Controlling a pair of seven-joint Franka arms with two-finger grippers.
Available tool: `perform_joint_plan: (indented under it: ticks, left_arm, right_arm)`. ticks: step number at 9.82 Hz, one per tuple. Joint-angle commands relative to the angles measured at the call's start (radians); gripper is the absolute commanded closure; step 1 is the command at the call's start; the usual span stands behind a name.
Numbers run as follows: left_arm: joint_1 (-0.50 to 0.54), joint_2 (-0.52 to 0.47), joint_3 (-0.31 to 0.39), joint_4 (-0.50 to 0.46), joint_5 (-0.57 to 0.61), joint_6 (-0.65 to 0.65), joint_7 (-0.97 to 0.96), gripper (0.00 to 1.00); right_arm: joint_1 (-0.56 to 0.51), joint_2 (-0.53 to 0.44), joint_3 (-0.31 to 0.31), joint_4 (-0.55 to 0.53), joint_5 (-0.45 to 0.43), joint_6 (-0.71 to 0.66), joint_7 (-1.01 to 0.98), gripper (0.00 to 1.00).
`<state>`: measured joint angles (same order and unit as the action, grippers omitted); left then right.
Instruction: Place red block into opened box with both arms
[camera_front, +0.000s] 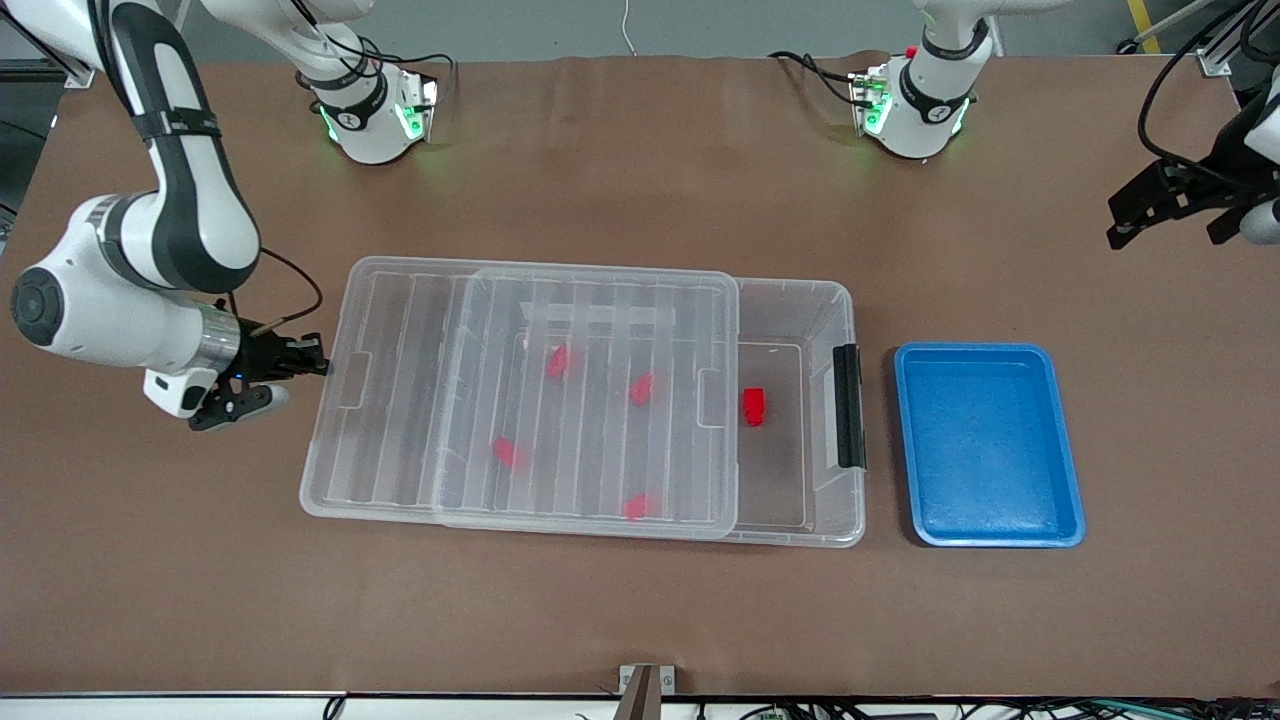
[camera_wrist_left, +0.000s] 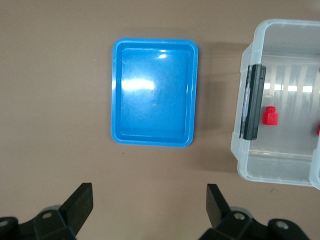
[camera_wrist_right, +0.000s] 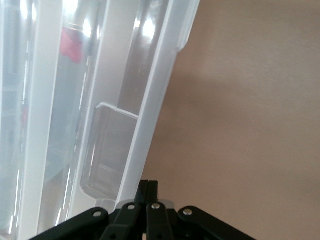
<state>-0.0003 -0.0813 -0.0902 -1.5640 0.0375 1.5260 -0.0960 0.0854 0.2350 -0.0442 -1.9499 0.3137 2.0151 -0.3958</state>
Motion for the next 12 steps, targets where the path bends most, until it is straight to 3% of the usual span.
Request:
perform_joint_plan:
  ticks: [1,10,11,12]
  left_arm:
    - [-0.007,-0.034,-0.009,-0.077,-0.014,-0.009,0.007,0.0]
    - [-0.017,-0.025,-0.04,-0.073,-0.018,-0.01,0.025,0.0]
    - [-0.015,-0.025,-0.042,-0.07,-0.018,-0.01,0.024,0.0]
    - [-0.009,-0.025,-0.04,-0.062,-0.018,-0.01,0.027,0.0]
  right_arm:
    - [0.054,-0.013,-0.003,-0.011,0.039,0.016,0.018,1.0]
    - [0.155,0.017,-0.003,-0.006,0.039,0.085,0.087,1.0]
    - [0.143,0.017,-0.005,-0.003,0.038,0.074,0.084,0.82]
    - [0.122,0.007,-0.008,0.005,0.025,0.053,0.083,0.04]
